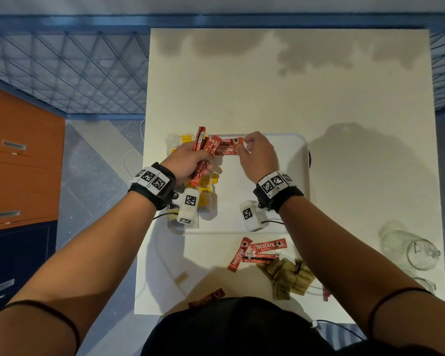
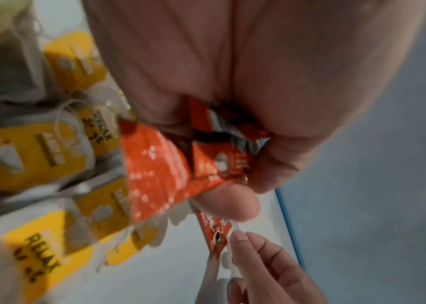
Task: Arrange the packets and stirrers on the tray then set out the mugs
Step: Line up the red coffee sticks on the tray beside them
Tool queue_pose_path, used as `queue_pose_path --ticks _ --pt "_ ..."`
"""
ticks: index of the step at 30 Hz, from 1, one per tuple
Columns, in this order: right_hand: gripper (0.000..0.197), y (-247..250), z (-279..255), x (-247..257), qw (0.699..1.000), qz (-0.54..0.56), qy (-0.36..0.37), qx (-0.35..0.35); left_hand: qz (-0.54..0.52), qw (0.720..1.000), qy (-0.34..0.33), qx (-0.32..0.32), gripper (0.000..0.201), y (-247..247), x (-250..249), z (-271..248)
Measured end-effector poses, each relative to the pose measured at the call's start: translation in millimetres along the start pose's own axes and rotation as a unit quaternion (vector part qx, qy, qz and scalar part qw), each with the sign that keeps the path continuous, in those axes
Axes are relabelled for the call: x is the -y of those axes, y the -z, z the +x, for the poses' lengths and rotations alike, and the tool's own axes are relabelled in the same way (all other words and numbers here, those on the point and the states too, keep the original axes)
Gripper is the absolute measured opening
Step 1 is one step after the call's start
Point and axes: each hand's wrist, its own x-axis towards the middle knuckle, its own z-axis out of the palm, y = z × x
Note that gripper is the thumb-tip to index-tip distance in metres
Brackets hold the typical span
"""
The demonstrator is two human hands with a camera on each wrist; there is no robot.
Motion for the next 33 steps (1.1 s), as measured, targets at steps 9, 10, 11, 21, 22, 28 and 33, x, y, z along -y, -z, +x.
queue_pose_path --ticks 9,10,11,21,22,28,33 --pt "0.023 11 -19 13 0.971 0.179 0.122 0.101 0.029 0.998 -0.006 0.058 0.008 1 6 -7" --pt "0.020 12 -19 13 0.968 0.192 0.116 0.113 0.023 0.998 -0.008 0.053 0.012 0 7 -7" --pt "0.017 12 -18 12 0.967 0.197 0.113 0.118 0.015 0.999 -0.010 0.048 0.016 0 9 -6" --pt "0.012 16 -6 -13 0.985 0.166 0.024 0.033 -0.053 0.998 -0.021 -0.038 0.016 5 5 -8" --pt "0.011 14 -6 -15 0.987 0.157 0.016 0.032 -0.075 0.996 -0.019 -0.045 0.013 8 6 -7" --pt "0.008 -2 -7 -17 0.996 0.083 -0.023 0.029 -0.218 0.976 -0.006 -0.014 0.029 7 9 -7" --pt "0.007 -4 -10 -14 0.999 0.038 -0.013 0.004 -0.216 0.976 -0.007 0.005 0.032 6 14 -9"
